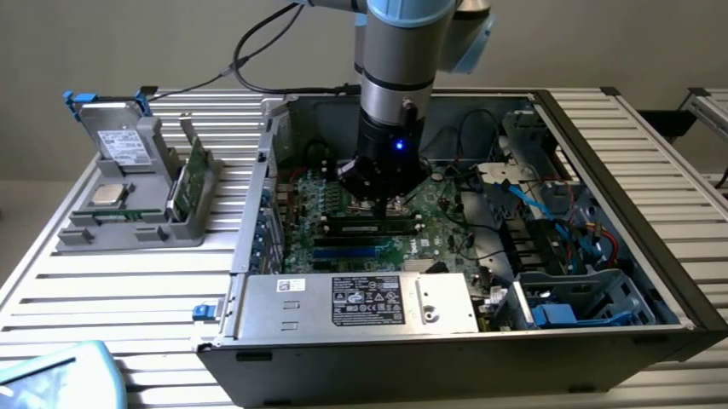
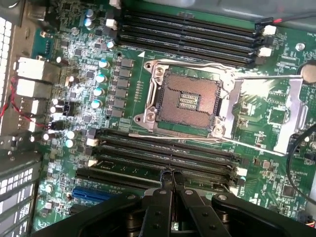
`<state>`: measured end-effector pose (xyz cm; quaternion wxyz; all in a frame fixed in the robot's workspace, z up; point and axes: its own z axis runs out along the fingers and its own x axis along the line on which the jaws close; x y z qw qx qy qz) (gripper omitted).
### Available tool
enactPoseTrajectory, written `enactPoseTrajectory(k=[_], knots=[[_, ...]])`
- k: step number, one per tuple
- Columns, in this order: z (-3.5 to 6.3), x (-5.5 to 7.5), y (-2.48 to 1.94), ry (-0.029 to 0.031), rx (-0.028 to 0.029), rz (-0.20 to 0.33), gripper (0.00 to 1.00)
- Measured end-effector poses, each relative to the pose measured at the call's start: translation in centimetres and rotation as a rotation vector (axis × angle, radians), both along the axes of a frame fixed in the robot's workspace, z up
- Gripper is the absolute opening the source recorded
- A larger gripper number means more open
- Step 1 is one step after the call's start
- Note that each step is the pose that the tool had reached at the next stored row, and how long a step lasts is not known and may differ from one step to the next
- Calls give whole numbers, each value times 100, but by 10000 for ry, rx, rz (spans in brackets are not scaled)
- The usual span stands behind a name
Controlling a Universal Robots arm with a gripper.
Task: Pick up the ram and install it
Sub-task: 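Press down the ram until it locks into place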
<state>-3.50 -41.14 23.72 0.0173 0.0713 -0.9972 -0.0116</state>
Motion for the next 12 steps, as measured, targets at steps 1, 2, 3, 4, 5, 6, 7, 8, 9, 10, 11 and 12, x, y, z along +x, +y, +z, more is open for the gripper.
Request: enactPoseTrajectory(k=[1,2,3,4,5,6,7,8,9,10,11,12], knots=[[0,0,0,0,0,-156,11],[0,0,0,0,0,-307,11],[0,0,0,0,0,-457,11],[0,0,0,0,0,-614,11],[0,0,0,0,0,-771,11],[0,0,0,0,0,-923,11],[0,0,0,0,0,-1075,11],[0,0,0,0,0,-1222,11],[0,0,0,0,0,-1381,11],[0,0,0,0,0,-1526,11],[0,0,0,0,0,-1673,11],[0,-2,0,0,0,-1785,11]])
